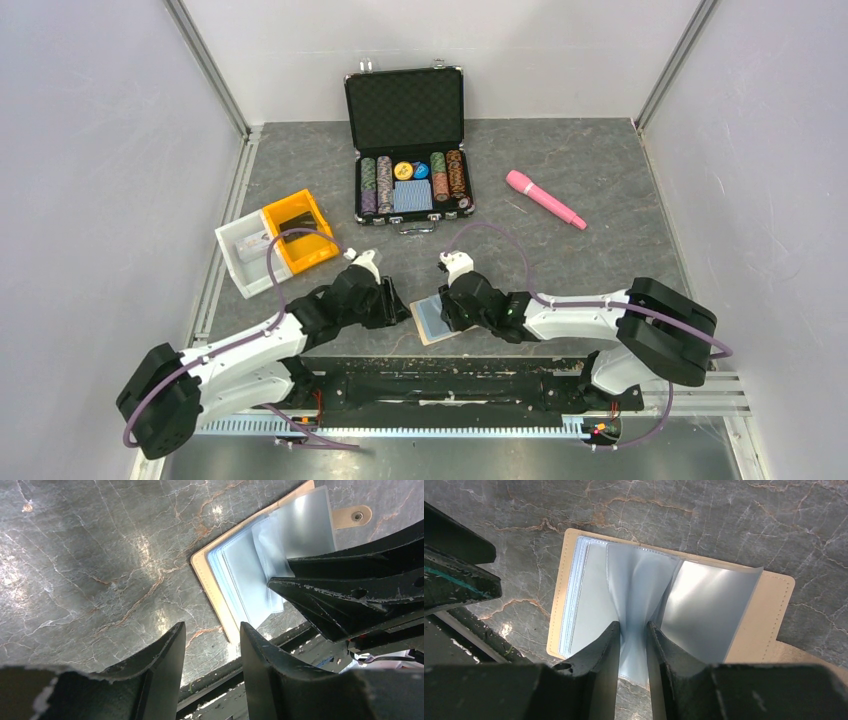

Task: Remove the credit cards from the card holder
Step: Remove the credit card from the card holder.

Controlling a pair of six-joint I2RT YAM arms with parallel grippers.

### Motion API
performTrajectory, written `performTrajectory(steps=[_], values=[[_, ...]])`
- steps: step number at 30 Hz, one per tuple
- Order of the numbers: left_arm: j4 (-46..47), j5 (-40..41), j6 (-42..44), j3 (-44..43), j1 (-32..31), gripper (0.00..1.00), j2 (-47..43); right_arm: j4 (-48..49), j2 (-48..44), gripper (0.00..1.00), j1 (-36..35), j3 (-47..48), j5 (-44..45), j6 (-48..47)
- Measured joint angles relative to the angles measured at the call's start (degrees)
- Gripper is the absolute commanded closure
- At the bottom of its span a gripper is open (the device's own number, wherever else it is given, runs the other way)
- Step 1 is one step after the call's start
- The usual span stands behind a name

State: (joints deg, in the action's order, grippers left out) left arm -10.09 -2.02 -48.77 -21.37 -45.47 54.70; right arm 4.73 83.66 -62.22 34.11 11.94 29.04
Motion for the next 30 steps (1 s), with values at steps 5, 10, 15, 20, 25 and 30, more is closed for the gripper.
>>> performTrajectory(steps=[5, 10, 15, 20, 25, 30], values=[[0.44, 0.83, 0.02, -1.25, 0.0, 0.5, 1.88, 1.95, -0.04, 0.74, 0.52, -0.7, -2.05, 1.4], [-0.68, 2.43, 0.2, -4.66, 0.0, 0.5, 6.67, 4.26, -0.24, 0.75, 0.92, -1.97, -3.98, 2.95], [-3.32, 4.96, 0.5, -6.71, 0.02, 0.5, 7.58, 5.11, -0.24, 0.76, 1.53, -2.14, -4.94, 4.2], [-10.16, 7.65, 3.02, -12.39, 0.7, 0.49, 9.35, 5.66, -0.28, 0.76, 1.84, -2.4, -5.75, 5.79], [-12.17, 4.5, 3.89, -14.03, 4.81, 0.5, 9.55, 6.21, -0.28, 0.78, 1.97, -2.43, -5.95, 6.97], [-13.09, 1.75, 4.44, -13.4, 7.93, 0.49, 9.01, 7.08, -0.24, 0.78, 2.01, -2.51, -6.21, 7.48]])
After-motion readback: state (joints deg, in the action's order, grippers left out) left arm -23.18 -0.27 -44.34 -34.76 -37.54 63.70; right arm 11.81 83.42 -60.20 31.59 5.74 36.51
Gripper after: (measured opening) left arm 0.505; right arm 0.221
